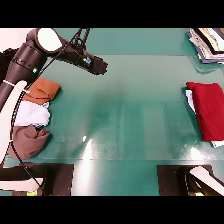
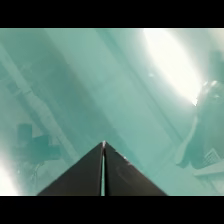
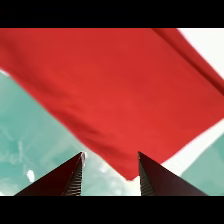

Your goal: Fold the shirts.

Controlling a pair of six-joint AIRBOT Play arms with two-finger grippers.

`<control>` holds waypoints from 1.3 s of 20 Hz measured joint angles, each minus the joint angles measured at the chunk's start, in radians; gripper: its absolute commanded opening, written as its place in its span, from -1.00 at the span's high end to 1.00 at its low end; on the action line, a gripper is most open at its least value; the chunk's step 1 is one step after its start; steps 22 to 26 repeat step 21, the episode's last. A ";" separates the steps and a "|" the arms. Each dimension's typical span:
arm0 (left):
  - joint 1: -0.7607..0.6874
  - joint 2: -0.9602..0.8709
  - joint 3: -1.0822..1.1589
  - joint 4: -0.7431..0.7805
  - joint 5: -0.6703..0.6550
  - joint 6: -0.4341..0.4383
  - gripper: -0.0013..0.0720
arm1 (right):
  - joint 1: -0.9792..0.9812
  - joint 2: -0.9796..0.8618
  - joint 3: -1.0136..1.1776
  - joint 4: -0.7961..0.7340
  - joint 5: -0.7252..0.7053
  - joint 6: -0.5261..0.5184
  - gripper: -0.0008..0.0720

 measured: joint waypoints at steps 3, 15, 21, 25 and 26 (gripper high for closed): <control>0.000 0.000 0.000 0.000 0.000 0.002 0.89 | 0.017 0.007 0.006 0.002 -0.001 0.001 -0.15; 0.000 0.000 0.000 -0.002 0.008 0.001 0.89 | 0.689 0.011 0.114 0.130 -0.085 0.000 0.93; 0.000 0.000 0.000 -0.002 0.010 0.001 0.89 | 0.916 0.011 0.124 0.131 -0.147 0.000 0.93; 0.000 0.000 0.000 -0.002 0.010 0.001 0.89 | 0.916 0.011 0.124 0.131 -0.147 0.000 0.93; 0.000 0.000 0.000 -0.002 0.010 0.001 0.89 | 0.916 0.011 0.124 0.131 -0.147 0.000 0.93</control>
